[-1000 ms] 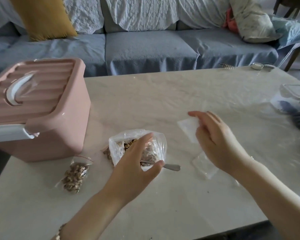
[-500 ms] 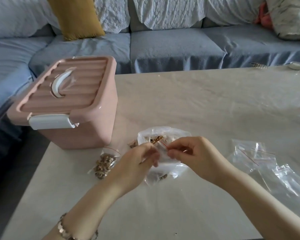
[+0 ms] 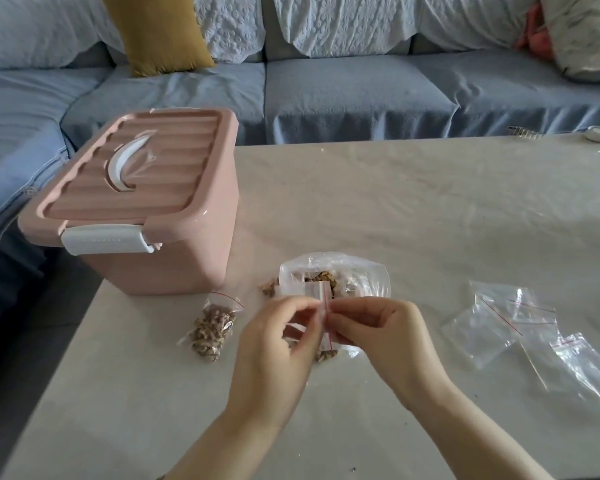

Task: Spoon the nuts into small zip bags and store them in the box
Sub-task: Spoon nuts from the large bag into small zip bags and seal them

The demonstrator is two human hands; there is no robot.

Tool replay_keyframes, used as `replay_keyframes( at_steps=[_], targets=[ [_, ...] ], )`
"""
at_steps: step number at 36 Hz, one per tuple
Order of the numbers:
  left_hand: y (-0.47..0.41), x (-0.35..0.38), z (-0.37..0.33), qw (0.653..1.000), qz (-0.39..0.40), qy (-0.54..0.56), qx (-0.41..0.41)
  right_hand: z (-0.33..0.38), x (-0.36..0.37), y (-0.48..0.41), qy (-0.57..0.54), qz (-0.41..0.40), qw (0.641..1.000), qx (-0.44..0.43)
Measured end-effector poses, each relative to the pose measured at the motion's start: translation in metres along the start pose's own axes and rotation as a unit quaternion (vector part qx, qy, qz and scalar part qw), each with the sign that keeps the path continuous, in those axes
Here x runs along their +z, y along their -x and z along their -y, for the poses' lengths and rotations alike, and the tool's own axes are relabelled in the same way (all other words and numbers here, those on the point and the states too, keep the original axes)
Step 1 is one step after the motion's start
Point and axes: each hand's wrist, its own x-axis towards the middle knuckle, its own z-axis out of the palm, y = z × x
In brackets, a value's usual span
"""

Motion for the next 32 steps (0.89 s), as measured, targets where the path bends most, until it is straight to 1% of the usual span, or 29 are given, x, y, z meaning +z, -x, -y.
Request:
replay_keyframes(
  at_steps=[2, 6, 9, 11, 15, 19, 27, 32],
  targets=[
    [0.0, 0.002, -0.005, 0.999, 0.017, 0.015, -0.024, 0.001, 0.001, 0.002, 0.004, -0.023, 0.999, -0.022],
    [-0.004, 0.001, -0.009, 0.99, 0.047, 0.068, -0.112, -0.002, 0.001, 0.003, 0.035, -0.063, 0.996, -0.048],
    [-0.007, -0.002, -0.015, 0.973, 0.061, 0.125, -0.184, -0.001, 0.001, 0.004, 0.068, -0.067, 0.993, -0.065],
    [-0.01, -0.003, -0.018, 0.964, 0.063, 0.147, -0.213, 0.001, 0.001, 0.003, 0.087, -0.067, 0.992, -0.069],
    [-0.013, -0.004, -0.023, 0.957, 0.072, 0.163, -0.228, 0.003, 0.0, 0.002, 0.11, -0.071, 0.988, -0.078],
    [-0.014, -0.006, -0.024, 0.957, 0.085, 0.151, -0.233, 0.003, 0.0, 0.003, 0.118, -0.072, 0.987, -0.076],
    [-0.011, -0.006, -0.022, 0.966, 0.093, 0.116, -0.214, -0.002, 0.001, 0.001, 0.132, -0.052, 0.986, -0.086],
    [-0.013, -0.009, -0.019, 0.963, 0.107, 0.106, -0.225, -0.003, -0.001, 0.002, 0.144, -0.024, 0.986, -0.083]
  ],
)
